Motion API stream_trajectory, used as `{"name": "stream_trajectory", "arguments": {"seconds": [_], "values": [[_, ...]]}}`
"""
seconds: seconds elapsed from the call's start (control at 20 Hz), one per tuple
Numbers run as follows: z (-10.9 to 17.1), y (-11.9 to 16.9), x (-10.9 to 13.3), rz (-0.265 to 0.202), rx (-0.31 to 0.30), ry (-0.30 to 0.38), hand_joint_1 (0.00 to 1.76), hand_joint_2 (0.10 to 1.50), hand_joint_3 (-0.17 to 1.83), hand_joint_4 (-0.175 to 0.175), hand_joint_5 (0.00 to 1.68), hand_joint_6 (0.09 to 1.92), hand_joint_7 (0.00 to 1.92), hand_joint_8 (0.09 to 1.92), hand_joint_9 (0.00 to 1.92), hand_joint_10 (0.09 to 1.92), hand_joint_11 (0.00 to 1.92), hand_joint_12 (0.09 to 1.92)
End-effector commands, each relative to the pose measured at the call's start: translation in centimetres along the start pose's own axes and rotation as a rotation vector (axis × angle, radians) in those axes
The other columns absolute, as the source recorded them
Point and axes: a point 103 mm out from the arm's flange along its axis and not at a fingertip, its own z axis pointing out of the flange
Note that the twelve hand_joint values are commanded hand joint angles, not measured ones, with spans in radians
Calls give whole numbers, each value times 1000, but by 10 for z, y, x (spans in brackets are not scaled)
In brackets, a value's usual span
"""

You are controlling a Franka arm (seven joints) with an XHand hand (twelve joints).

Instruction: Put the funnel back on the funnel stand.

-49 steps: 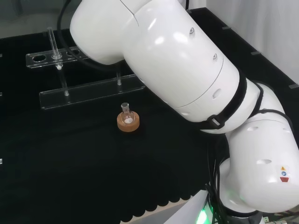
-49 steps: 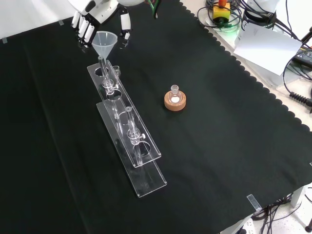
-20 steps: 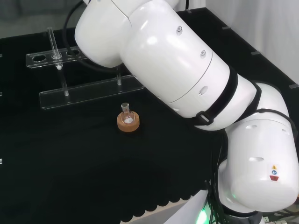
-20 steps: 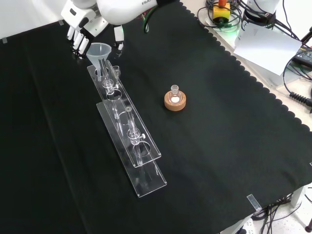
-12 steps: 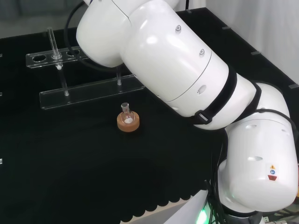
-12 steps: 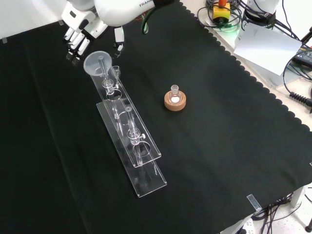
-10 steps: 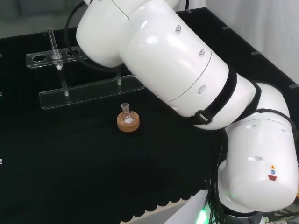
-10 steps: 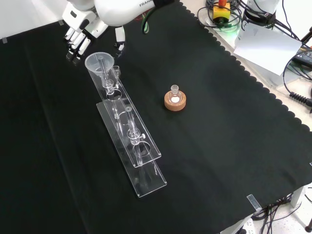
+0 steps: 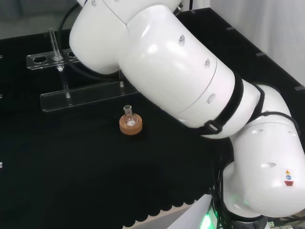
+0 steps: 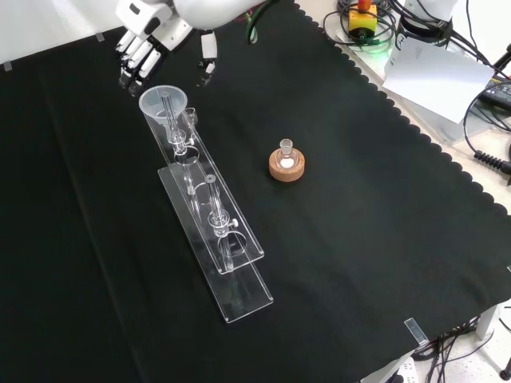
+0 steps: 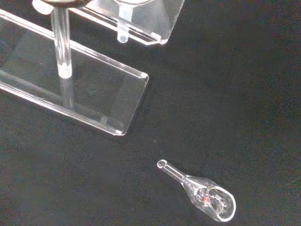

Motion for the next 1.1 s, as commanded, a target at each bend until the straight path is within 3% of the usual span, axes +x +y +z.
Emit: {"name": "stream_trajectory", "arguments": {"seconds": [0.05,0.55,1.1], "values": [[-6,-53,9,20,-101,30,723,694,574,-25,192,87,30,525,186,682,51,1498],[8,-115,21,89,-178,85,720,704,578,-32,277,87,157,621,318,686,142,1487],[34,-179,23,170,-204,142,716,714,571,-35,314,87,180,644,364,665,189,1468]]}}
